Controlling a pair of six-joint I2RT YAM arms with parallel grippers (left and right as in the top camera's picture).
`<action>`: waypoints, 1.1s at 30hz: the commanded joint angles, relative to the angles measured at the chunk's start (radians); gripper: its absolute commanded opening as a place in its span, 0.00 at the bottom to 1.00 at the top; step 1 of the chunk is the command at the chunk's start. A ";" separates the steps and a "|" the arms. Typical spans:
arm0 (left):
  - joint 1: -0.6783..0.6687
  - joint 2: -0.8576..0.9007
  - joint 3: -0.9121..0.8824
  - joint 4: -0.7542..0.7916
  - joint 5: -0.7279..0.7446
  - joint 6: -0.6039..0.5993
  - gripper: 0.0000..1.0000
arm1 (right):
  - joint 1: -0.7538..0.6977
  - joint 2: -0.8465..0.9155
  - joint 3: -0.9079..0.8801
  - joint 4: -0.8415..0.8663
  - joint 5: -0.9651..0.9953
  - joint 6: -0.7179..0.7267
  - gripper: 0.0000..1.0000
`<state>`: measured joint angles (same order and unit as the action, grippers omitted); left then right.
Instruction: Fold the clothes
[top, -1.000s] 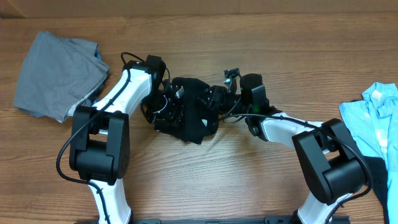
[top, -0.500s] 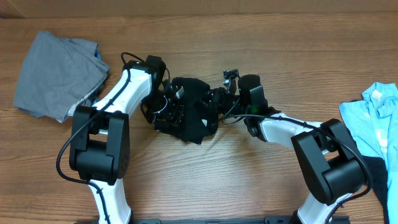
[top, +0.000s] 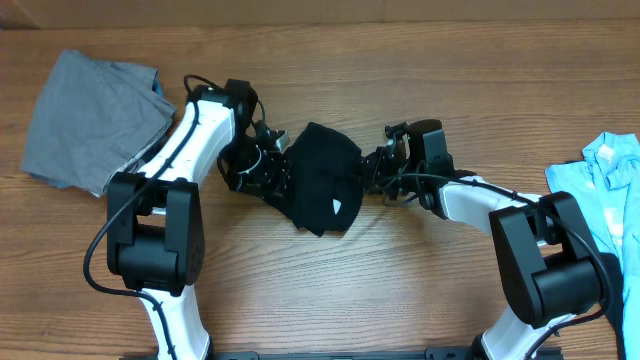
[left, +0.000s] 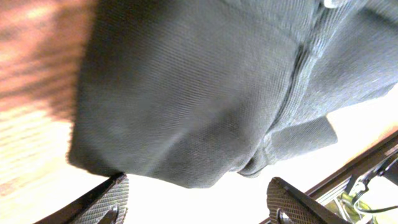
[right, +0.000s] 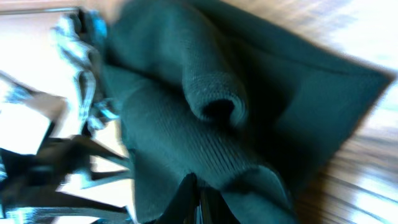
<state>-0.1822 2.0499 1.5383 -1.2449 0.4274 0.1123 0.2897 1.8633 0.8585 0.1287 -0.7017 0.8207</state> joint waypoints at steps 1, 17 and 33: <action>0.007 0.003 0.042 -0.003 0.011 0.023 0.74 | 0.002 -0.029 0.008 -0.066 0.154 -0.077 0.04; -0.031 0.003 0.012 0.116 0.005 0.022 0.38 | -0.084 -0.171 0.010 -0.183 -0.045 -0.187 0.16; -0.015 0.002 -0.125 0.201 -0.198 -0.035 0.17 | 0.056 -0.287 0.005 -0.355 0.080 -0.202 0.12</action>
<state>-0.2077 2.0499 1.4250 -1.0164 0.2825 0.1009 0.2909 1.5627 0.8585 -0.2295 -0.6823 0.6312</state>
